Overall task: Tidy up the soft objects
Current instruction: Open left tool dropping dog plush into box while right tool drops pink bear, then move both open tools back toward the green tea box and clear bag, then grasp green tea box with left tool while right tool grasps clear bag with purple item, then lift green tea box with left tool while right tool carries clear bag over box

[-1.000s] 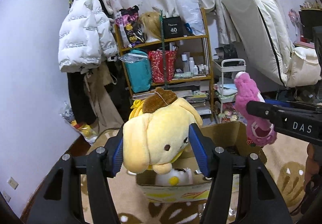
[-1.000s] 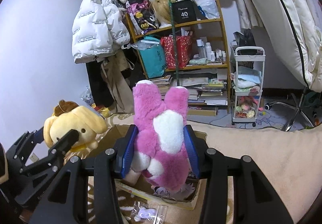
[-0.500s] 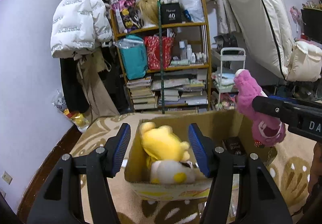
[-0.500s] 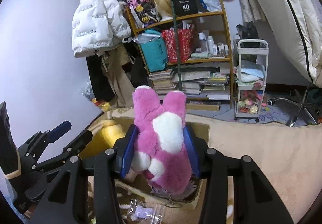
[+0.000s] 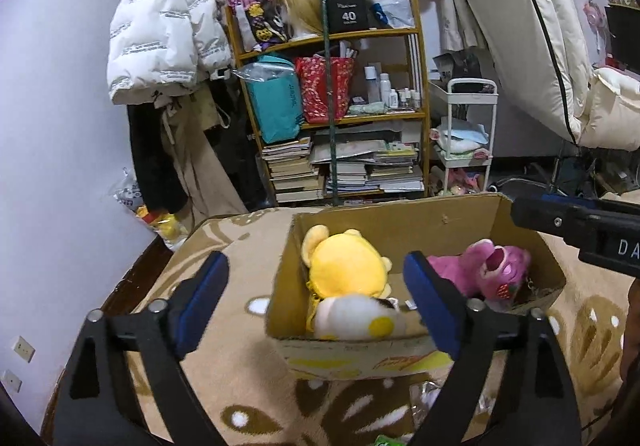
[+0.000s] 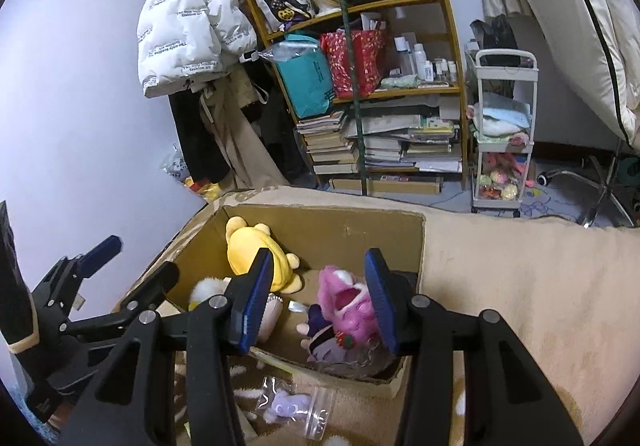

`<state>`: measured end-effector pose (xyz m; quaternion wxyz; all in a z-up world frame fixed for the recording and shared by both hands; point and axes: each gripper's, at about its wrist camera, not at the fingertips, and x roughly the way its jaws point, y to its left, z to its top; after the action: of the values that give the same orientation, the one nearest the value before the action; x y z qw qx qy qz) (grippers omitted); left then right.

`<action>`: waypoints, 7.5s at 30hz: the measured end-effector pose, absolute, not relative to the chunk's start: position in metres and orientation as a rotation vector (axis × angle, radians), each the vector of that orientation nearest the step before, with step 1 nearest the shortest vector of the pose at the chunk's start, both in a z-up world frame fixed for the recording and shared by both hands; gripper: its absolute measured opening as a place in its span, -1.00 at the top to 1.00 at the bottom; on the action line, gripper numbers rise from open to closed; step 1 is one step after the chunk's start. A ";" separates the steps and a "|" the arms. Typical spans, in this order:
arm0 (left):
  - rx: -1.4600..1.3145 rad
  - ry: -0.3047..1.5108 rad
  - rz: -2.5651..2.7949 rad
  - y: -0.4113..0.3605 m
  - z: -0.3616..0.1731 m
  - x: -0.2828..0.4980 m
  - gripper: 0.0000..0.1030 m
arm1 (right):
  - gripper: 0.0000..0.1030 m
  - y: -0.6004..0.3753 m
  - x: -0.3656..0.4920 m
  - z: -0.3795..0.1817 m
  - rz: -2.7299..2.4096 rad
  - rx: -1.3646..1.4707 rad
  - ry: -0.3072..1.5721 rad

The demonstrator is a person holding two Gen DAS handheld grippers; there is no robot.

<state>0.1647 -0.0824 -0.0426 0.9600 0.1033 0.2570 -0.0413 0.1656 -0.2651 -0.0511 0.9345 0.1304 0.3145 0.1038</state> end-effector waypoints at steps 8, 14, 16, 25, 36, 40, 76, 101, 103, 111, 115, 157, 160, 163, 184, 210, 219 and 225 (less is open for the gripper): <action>0.235 0.564 -0.067 -0.070 -0.041 0.150 -0.89 | -0.13 -0.264 0.154 -0.054 0.217 0.273 0.683; 0.210 0.626 -0.091 -0.063 -0.039 0.134 -0.90 | -0.44 -0.263 0.136 -0.052 0.205 0.286 0.691; 0.207 0.634 -0.087 -0.061 -0.036 0.128 -0.90 | -0.58 -0.260 0.130 -0.050 0.209 0.275 0.699; 0.119 0.734 -0.111 -0.046 -0.035 0.102 -0.90 | -1.00 -0.252 0.100 -0.044 0.199 0.257 0.716; 0.110 0.787 -0.105 -0.039 -0.038 0.068 -0.90 | -1.00 -0.241 0.076 -0.052 0.192 0.226 0.785; 0.125 0.816 -0.107 -0.039 -0.043 0.065 -0.90 | -1.00 -0.237 0.072 -0.055 0.194 0.219 0.795; 0.117 1.208 -0.196 -0.069 -0.155 0.116 -0.90 | -1.00 -0.240 0.119 -0.124 0.122 0.274 0.986; 0.003 1.323 -0.102 -0.048 -0.190 0.145 -0.36 | -1.00 -0.195 0.165 -0.191 0.150 0.212 1.153; 0.008 1.324 -0.097 -0.046 -0.191 0.147 -0.32 | -1.00 -0.193 0.167 -0.195 0.142 0.195 1.157; -0.003 1.322 -0.083 -0.034 -0.191 0.151 -0.02 | -1.00 -0.177 0.175 -0.204 0.084 0.108 1.182; 0.019 1.318 -0.081 -0.032 -0.189 0.151 -0.02 | -1.00 -0.169 0.176 -0.207 0.057 0.094 1.182; 0.009 1.271 -0.073 -0.035 -0.178 0.148 0.00 | -0.43 -0.187 0.157 -0.188 0.074 0.182 1.182; 0.011 1.265 -0.073 -0.035 -0.175 0.147 0.00 | -0.43 -0.193 0.156 -0.185 0.074 0.187 1.180; 0.012 1.262 -0.073 -0.036 -0.173 0.144 0.00 | -0.43 -0.198 0.153 -0.182 0.093 0.215 1.173; 0.077 1.073 -0.156 -0.061 -0.135 0.106 0.00 | -0.43 -0.232 0.112 -0.139 0.139 0.255 1.061; 0.101 0.534 -0.166 -0.060 -0.001 0.043 0.00 | -0.43 -0.230 0.077 -0.032 0.185 0.188 0.708; 0.114 0.383 -0.190 -0.067 0.058 0.050 0.00 | -0.43 -0.241 0.091 0.010 0.187 0.182 0.585; 0.171 0.320 -0.162 -0.077 0.079 0.072 -0.01 | -0.43 -0.242 0.112 0.026 0.194 0.151 0.546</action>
<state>0.0724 -0.0766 0.0788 0.9803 0.0847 0.1591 -0.0804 0.1122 -0.2420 0.0257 0.9556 0.0742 0.2688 0.0955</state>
